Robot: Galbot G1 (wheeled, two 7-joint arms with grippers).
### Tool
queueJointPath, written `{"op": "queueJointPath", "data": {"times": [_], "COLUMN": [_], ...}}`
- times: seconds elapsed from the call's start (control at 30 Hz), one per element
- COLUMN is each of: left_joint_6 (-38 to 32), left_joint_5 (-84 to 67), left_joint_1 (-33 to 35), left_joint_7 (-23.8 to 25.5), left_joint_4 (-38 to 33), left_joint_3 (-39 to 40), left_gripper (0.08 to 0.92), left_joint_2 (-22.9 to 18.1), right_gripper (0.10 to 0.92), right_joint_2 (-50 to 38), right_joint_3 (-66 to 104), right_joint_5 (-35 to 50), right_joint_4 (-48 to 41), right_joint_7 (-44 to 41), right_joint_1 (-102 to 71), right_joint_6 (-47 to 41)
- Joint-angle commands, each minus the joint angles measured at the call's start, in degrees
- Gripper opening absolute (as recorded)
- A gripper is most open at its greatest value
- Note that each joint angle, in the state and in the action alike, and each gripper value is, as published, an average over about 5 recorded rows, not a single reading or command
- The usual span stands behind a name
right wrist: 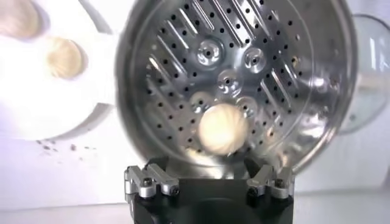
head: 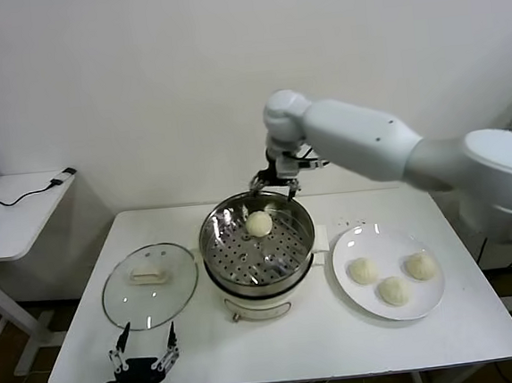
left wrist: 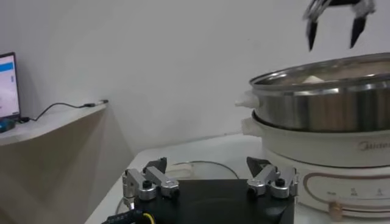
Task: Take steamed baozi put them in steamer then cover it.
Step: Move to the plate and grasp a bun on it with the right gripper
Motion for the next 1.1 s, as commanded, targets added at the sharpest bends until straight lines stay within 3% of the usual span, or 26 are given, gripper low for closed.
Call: {"op": "queueJointPath", "data": {"times": [0.03,0.17,0.3,0.67,1.1], "left_joint_6": [-0.1,0.0,0.0,-0.1,-0.5], "left_joint_5": [-0.2,-0.4,-0.3,-0.2,-0.3], "left_joint_1": [0.1,0.1,0.1,0.6,1.0], "left_joint_7": [0.0,0.1,0.1,0.1,0.0], "left_joint_4": [-0.4,-0.7,-0.6,-0.8,0.0], "left_joint_3": [-0.1,-0.1,0.1,-0.2,-0.6], "left_gripper": [0.823,0.823,0.823,0.823,0.823], "left_joint_2": [0.0,0.2,0.2,0.1,0.1], "right_gripper": [0.823,0.823,0.823,0.823,0.823], "right_joint_2": [-21.6,-28.0,-31.3,-29.6,-22.7], "right_joint_3": [-17.9,-15.9,-13.3,-0.9,6.8], "right_joint_5": [27.2,31.2,32.5,24.3,18.3], "right_joint_4": [13.7,17.4,18.2,14.1,5.8], "right_joint_7": [6.5,7.0,7.2,4.3,4.5], "right_joint_1": [11.2,7.5,0.8,-19.3,-27.7], "right_joint_6": [-33.7,-46.7,-51.4,-52.3,-51.8]}}
